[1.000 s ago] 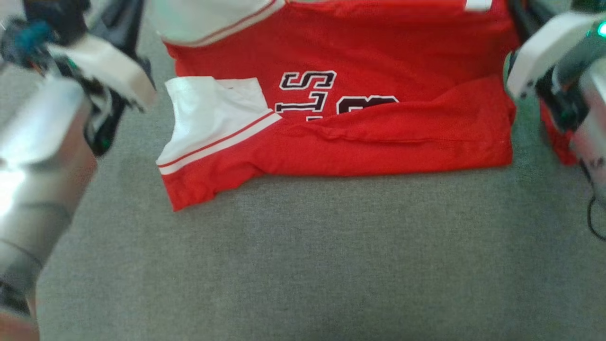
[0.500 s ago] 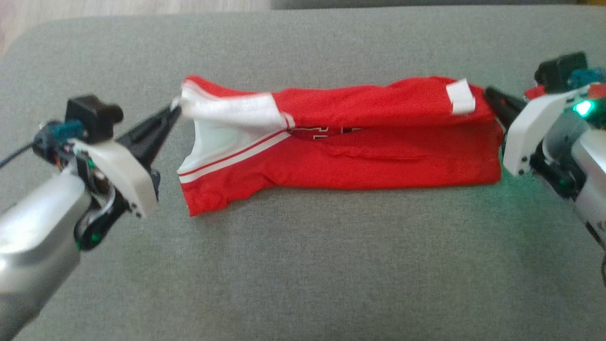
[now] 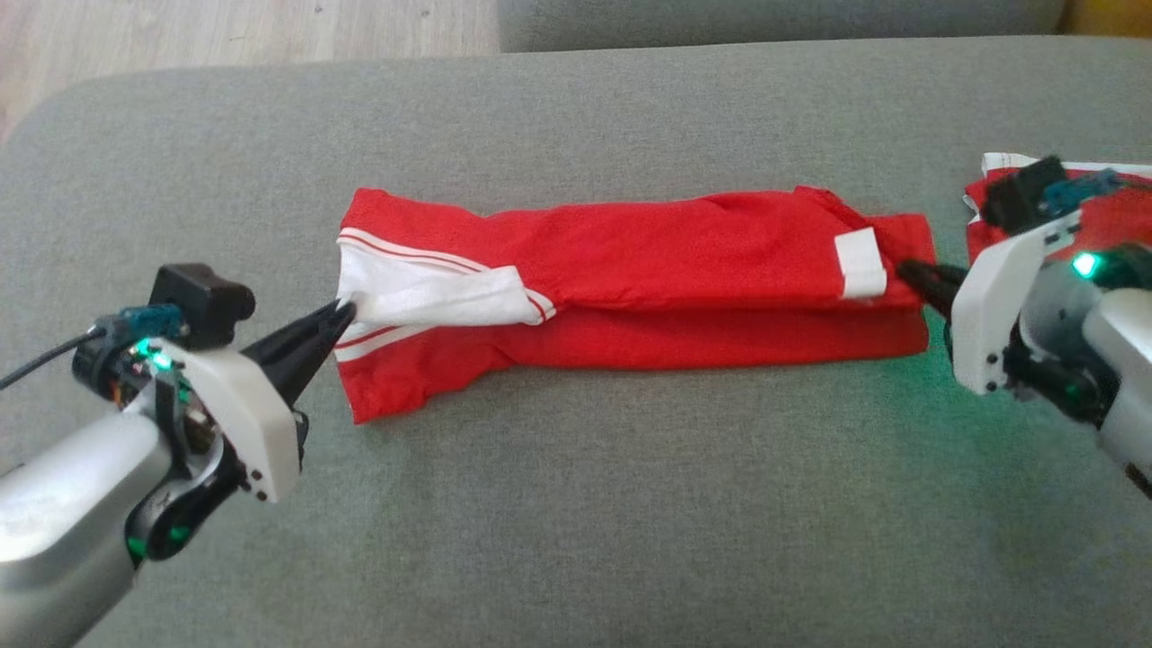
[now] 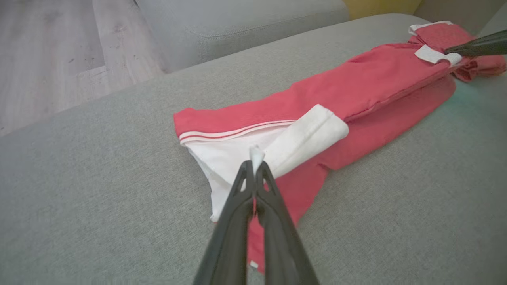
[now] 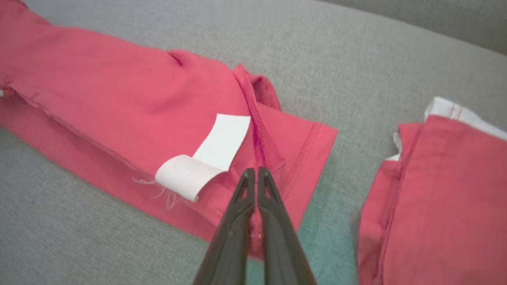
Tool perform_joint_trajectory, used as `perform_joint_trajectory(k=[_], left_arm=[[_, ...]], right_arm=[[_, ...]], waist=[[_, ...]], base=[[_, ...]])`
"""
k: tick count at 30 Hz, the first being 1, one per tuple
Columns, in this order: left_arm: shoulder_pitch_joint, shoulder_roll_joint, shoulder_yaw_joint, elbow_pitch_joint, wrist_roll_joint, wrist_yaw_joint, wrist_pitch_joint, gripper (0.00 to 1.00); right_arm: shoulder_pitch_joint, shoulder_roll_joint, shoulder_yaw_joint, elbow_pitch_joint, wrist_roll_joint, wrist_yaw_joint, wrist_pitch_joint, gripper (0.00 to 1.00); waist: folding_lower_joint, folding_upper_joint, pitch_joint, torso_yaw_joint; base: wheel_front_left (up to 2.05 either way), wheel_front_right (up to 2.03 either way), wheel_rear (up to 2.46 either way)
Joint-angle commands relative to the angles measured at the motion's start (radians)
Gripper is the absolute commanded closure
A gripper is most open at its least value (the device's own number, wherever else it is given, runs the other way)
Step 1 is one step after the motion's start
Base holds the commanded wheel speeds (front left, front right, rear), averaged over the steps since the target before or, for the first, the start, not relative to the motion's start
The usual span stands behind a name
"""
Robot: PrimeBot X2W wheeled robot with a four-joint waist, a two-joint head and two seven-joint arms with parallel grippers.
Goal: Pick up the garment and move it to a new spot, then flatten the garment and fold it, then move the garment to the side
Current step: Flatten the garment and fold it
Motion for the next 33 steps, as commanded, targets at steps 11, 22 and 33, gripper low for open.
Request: perform_joint_trajectory(k=[11, 22, 33], left_arm=[[0.000, -0.007, 0.024, 0.040, 0.032, 0.068, -0.044, 0.00], [-0.004, -0.117, 0.229, 0.107, 0.028, 0.237, -0.366, 0.00], [0.213, -0.308, 0.652, -0.044, 0.259, 0.259, -0.386, 0.00]], right_arm=[[0.045, -0.001, 0.024, 0.002, 0.026, -0.001, 0.037, 0.00], [-0.025, 0.029, -0.181, 0.024, 0.015, -0.001, -0.249, 0.00], [0.034, 0.164, -0.375, 0.017, -0.142, -0.001, -0.552, 0.00]], waist=[[0.0000, -0.0001, 0.012, -0.018], [0.0000, -0.0001, -0.033, -0.030], [0.0000, -0.0001, -0.071, -0.038]], base=[[0.00, 0.00, 0.00], [0.00, 0.00, 0.00], [0.00, 0.00, 0.00]])
